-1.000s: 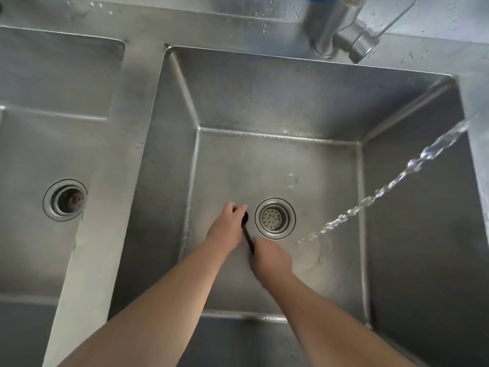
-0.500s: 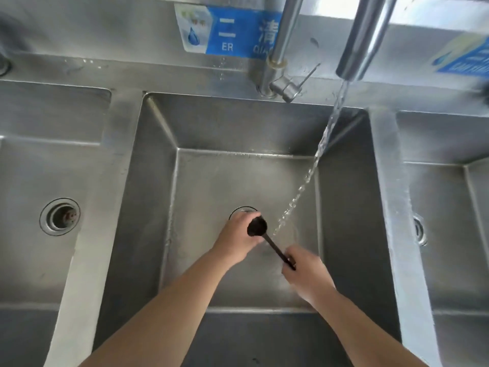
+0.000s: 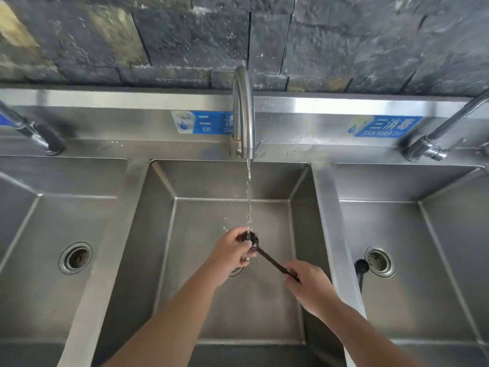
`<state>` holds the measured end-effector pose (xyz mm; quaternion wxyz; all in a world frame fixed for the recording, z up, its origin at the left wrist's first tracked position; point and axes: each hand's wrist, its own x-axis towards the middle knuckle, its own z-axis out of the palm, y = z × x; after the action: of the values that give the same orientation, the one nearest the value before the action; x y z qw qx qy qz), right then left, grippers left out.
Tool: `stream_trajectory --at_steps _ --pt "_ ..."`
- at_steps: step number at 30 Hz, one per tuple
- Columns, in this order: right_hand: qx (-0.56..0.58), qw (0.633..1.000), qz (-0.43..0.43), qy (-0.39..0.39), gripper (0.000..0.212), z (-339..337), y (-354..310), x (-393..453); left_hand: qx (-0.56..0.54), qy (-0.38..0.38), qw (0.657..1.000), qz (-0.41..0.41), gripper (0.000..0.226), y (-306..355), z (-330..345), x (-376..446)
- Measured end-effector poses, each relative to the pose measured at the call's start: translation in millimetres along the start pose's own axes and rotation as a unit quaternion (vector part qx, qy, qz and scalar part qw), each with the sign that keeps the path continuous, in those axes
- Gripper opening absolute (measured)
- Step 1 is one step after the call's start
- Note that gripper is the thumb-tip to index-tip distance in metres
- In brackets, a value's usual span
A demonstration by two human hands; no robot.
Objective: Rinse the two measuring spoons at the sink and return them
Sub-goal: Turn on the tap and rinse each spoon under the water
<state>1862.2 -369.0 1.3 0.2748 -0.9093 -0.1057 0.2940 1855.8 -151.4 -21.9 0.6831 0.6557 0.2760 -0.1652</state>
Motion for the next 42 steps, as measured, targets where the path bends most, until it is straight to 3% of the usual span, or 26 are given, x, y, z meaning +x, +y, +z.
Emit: stream_trajectory --at_steps 4,7,10,14,21,26,31,42 --pt "0.044 0.999 0.005 0.017 0.023 -11 -7 -13 -0.016 0.047 0.999 -0.016 0.031 10 10 -2" --pt "0.110 0.993 0.038 0.019 0.027 -18 -6 -22 0.016 0.076 0.997 0.000 0.011 15 17 0" --pt "0.213 0.974 0.071 0.011 0.021 -23 1 -28 -0.020 0.060 0.998 -0.001 0.009 21 22 0" --pt "0.468 0.877 0.104 0.044 0.024 -28 16 -30 -0.134 0.035 0.990 -0.037 0.028 33 21 -6" --pt "0.620 0.774 0.086 0.089 0.016 -41 5 -36 -0.179 -0.025 0.984 0.003 0.051 52 15 -24" --pt "0.640 0.760 0.048 0.105 0.014 -45 -18 -37 -0.189 -0.015 0.981 0.042 0.053 63 3 -34" --pt "0.665 0.734 0.070 0.117 0.010 -39 -45 -20 -0.187 0.020 0.980 0.071 0.059 74 -25 -46" --pt "0.691 0.717 0.057 0.068 0.017 -24 -93 35 -0.187 0.109 0.970 0.111 0.058 91 -84 -57"
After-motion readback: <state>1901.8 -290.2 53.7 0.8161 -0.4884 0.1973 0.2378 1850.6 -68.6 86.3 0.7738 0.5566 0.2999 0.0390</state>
